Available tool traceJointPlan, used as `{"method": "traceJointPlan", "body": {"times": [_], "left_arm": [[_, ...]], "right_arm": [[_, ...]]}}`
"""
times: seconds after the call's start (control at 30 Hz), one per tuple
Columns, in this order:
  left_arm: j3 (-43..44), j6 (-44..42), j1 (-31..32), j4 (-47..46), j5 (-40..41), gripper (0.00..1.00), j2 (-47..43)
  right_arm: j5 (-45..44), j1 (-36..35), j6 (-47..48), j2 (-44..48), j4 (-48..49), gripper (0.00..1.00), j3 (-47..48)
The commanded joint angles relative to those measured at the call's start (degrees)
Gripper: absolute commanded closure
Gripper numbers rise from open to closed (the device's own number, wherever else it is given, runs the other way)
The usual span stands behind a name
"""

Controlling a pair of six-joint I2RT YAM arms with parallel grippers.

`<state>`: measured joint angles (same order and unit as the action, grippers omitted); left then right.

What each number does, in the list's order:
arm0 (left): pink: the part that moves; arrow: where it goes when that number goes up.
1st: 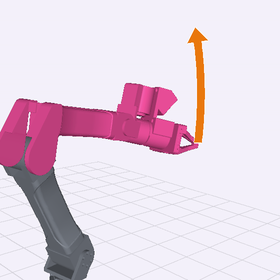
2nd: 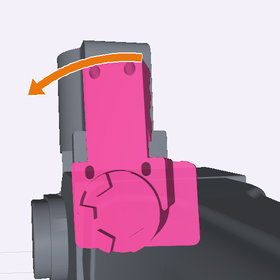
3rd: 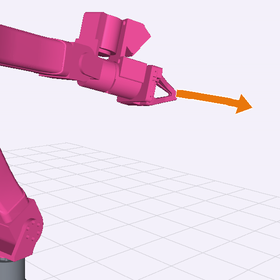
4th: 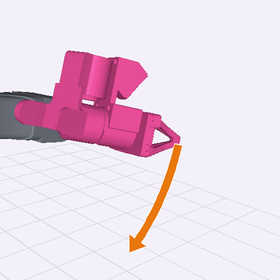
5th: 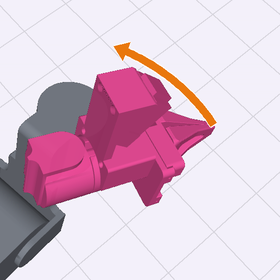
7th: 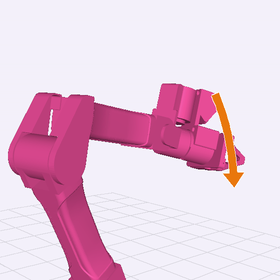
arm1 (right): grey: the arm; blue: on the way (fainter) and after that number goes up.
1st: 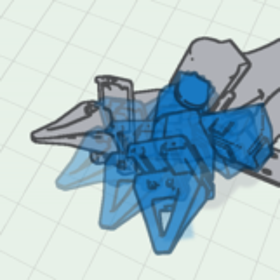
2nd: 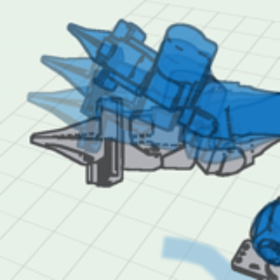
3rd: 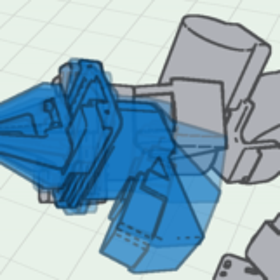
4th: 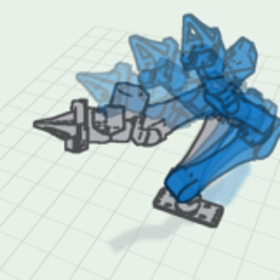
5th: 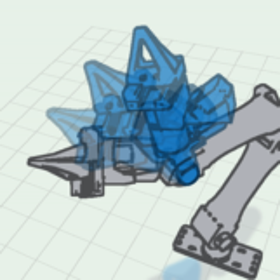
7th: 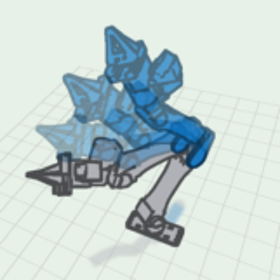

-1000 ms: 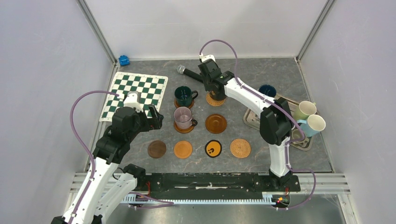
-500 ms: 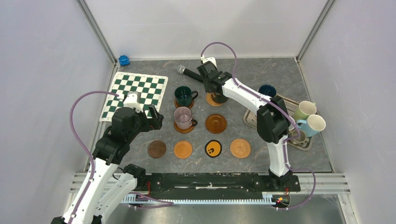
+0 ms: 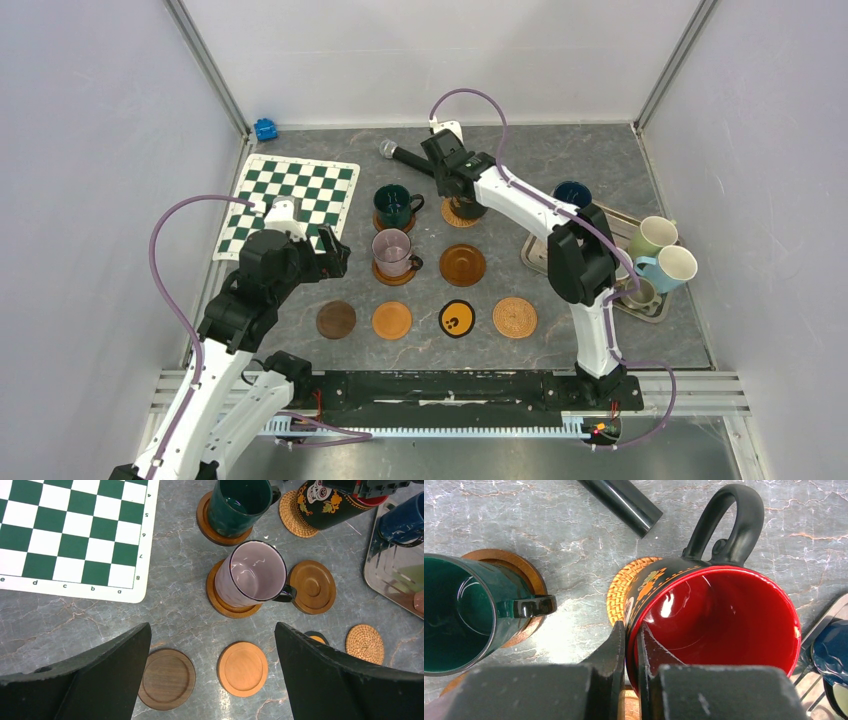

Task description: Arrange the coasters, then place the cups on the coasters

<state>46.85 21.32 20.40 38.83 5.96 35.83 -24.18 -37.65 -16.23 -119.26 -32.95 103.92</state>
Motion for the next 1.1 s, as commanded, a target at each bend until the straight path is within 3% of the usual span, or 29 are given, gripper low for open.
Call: {"method": "traceJointPlan", "body": {"times": [0.0,1.07], "left_arm": [[0.13,-3.5,0.26,-1.65,1.12,0.0,-0.42],[0.0,-3.57,0.27,-1.65,1.57,0.0,-0.47]], "right_arm": [[-2.73,-0.07,0.0,0.96,4.56,1.0,4.89],[0.48,-0.06,-0.35,-1.07,3.61,1.0,6.64]]}}
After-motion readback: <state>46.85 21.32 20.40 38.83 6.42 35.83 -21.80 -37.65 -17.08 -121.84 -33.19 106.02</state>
